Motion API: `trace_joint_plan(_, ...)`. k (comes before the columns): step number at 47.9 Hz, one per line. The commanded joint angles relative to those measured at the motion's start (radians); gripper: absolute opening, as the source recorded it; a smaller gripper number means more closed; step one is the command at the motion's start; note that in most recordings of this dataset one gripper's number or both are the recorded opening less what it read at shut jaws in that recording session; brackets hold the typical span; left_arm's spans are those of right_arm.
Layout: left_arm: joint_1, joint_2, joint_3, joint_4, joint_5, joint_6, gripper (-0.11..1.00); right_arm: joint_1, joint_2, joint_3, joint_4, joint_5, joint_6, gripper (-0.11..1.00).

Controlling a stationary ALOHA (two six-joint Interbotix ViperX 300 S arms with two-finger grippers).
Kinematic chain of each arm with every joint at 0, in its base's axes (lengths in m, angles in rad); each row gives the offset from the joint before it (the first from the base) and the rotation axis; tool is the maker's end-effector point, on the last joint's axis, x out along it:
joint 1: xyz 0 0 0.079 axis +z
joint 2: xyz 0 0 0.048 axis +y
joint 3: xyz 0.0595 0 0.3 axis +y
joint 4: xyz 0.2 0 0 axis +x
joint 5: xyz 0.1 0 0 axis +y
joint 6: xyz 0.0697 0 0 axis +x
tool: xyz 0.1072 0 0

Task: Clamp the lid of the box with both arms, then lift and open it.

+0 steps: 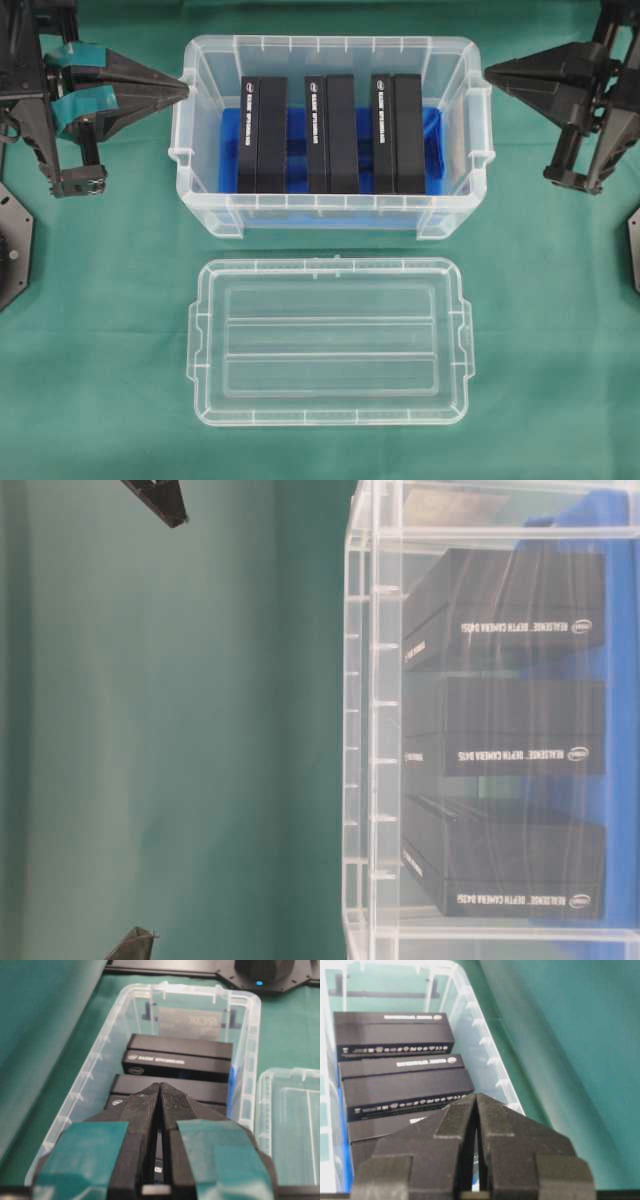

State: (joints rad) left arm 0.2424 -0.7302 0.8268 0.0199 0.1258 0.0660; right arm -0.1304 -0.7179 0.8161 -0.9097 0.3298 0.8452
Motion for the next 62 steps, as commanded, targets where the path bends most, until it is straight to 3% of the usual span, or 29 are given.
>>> trace_joint_plan(1,0.003,-0.005,-0.014,-0.002,-0.011,-0.002,0.01,-0.003,-0.002,-0.011,-0.005,-0.011,0.0,0.0)
trace_joint_plan(62,0.003,-0.023,-0.002,-0.003,-0.023,-0.002,0.01,-0.005,-0.002,-0.012,-0.005,-0.02,0.0,0.0)
